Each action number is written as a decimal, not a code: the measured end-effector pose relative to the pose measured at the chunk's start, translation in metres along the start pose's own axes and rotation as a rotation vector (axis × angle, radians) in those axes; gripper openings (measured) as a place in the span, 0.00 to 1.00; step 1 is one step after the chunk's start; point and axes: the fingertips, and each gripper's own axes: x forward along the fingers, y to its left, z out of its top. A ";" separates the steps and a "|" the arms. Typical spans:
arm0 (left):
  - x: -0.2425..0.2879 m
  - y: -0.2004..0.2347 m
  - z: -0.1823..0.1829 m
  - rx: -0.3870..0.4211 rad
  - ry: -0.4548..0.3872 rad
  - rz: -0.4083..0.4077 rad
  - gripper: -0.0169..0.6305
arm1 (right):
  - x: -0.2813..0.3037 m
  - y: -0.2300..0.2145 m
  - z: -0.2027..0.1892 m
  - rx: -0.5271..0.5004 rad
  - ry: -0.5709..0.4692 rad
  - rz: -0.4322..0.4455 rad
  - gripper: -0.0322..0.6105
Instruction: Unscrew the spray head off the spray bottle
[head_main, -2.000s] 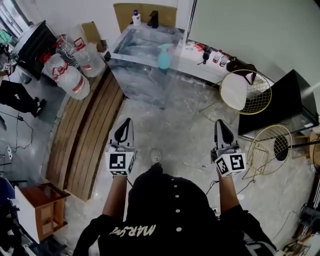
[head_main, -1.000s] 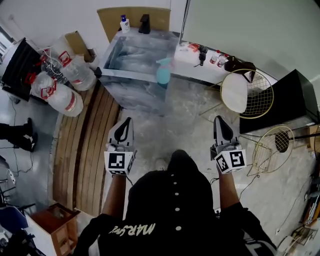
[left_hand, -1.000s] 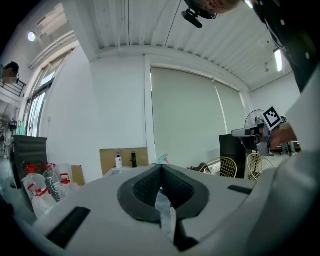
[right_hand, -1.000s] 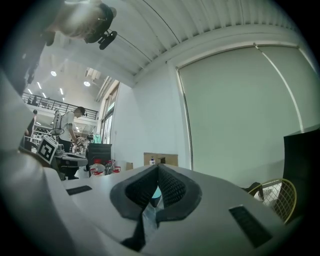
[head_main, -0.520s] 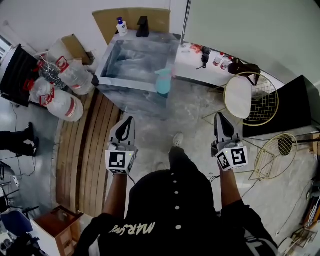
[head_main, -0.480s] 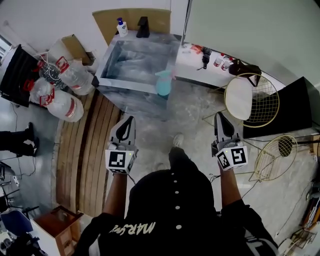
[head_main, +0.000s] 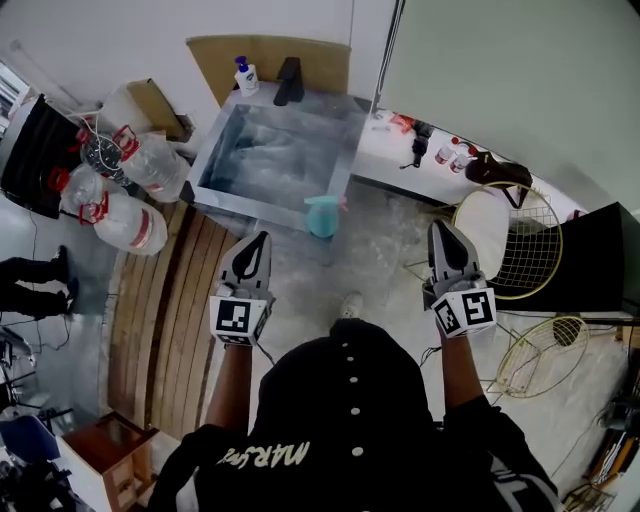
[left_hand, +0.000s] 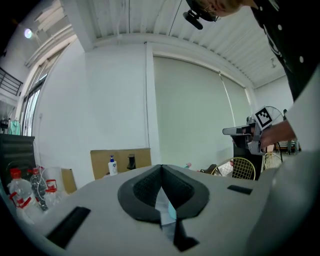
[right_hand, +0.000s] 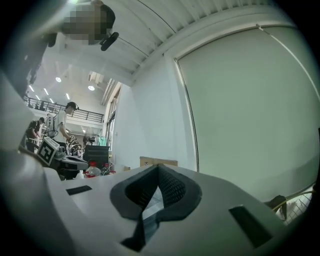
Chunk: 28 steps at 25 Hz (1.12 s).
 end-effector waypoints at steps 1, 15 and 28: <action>0.008 0.002 0.001 0.002 0.004 0.003 0.06 | 0.009 -0.005 0.000 -0.004 0.004 0.010 0.07; 0.066 0.009 -0.033 -0.009 0.114 0.009 0.06 | 0.089 -0.036 -0.034 0.037 0.090 0.137 0.07; 0.098 -0.009 -0.094 0.045 0.179 -0.289 0.07 | 0.129 -0.011 -0.079 0.028 0.176 0.181 0.07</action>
